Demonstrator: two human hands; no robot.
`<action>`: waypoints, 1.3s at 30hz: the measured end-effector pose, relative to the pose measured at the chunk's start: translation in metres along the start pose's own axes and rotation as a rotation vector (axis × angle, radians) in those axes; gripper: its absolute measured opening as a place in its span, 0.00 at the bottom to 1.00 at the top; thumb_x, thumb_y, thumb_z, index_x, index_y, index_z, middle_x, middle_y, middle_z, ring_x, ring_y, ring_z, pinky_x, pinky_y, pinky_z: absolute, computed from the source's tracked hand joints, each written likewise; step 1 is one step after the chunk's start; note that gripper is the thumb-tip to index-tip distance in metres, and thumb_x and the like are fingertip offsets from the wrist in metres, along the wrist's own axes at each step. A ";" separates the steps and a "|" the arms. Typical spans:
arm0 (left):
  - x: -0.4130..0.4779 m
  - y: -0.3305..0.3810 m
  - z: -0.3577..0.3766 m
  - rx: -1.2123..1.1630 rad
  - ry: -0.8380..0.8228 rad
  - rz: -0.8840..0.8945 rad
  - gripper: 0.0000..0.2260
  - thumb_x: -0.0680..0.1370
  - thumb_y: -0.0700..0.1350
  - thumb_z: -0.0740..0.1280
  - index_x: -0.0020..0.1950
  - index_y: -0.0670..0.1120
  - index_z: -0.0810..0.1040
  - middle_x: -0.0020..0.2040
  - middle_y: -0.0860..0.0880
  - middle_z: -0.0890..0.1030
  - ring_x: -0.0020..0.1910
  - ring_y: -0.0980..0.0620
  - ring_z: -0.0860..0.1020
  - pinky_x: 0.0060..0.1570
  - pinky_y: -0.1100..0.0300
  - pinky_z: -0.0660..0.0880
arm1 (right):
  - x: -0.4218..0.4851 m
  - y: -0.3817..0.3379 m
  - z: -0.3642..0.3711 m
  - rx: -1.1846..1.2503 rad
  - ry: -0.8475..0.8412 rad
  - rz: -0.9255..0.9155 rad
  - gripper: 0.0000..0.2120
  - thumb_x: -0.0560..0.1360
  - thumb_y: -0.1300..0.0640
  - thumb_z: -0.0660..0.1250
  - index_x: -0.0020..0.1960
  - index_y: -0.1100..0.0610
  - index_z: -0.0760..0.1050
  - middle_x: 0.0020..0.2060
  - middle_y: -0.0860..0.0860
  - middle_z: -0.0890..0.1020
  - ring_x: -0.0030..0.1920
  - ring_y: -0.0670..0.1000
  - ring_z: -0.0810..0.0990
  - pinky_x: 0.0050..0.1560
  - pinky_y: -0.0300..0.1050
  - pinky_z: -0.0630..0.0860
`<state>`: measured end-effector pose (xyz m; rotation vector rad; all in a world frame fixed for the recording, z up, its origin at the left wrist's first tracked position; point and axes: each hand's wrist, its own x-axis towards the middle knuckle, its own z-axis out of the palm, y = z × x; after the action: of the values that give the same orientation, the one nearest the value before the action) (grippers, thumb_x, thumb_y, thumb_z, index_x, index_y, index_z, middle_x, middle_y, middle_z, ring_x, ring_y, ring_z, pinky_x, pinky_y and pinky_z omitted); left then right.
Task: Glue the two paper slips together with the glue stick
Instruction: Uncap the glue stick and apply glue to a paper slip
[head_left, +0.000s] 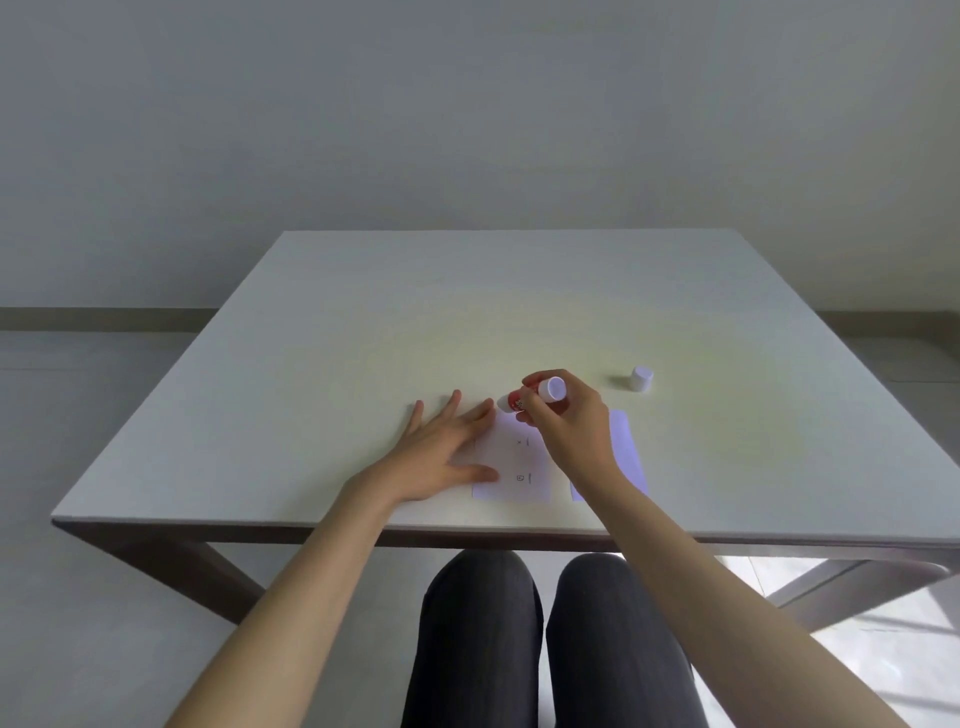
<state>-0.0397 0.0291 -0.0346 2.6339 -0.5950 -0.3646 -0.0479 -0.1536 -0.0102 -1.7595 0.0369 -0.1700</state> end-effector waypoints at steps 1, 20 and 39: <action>0.000 -0.001 -0.001 0.023 -0.013 0.004 0.37 0.74 0.61 0.63 0.77 0.56 0.48 0.78 0.60 0.47 0.77 0.54 0.38 0.72 0.44 0.32 | -0.001 0.000 0.000 -0.017 0.003 0.003 0.02 0.73 0.58 0.65 0.44 0.54 0.76 0.36 0.49 0.87 0.36 0.47 0.84 0.46 0.50 0.81; -0.001 -0.003 -0.006 0.010 -0.052 0.019 0.46 0.67 0.66 0.67 0.77 0.56 0.47 0.78 0.61 0.47 0.77 0.55 0.37 0.72 0.46 0.30 | -0.004 -0.005 -0.011 -0.244 -0.015 -0.046 0.07 0.74 0.56 0.67 0.49 0.57 0.79 0.40 0.55 0.86 0.43 0.54 0.84 0.48 0.46 0.79; 0.000 -0.003 -0.004 0.027 -0.077 0.011 0.46 0.67 0.68 0.67 0.78 0.56 0.47 0.74 0.68 0.43 0.76 0.58 0.35 0.72 0.47 0.30 | -0.053 0.002 -0.030 -0.221 -0.202 -0.124 0.06 0.73 0.59 0.68 0.50 0.53 0.79 0.44 0.46 0.86 0.43 0.49 0.85 0.48 0.46 0.81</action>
<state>-0.0373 0.0328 -0.0322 2.6509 -0.6426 -0.4600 -0.1047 -0.1769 -0.0112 -1.9933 -0.2078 -0.0796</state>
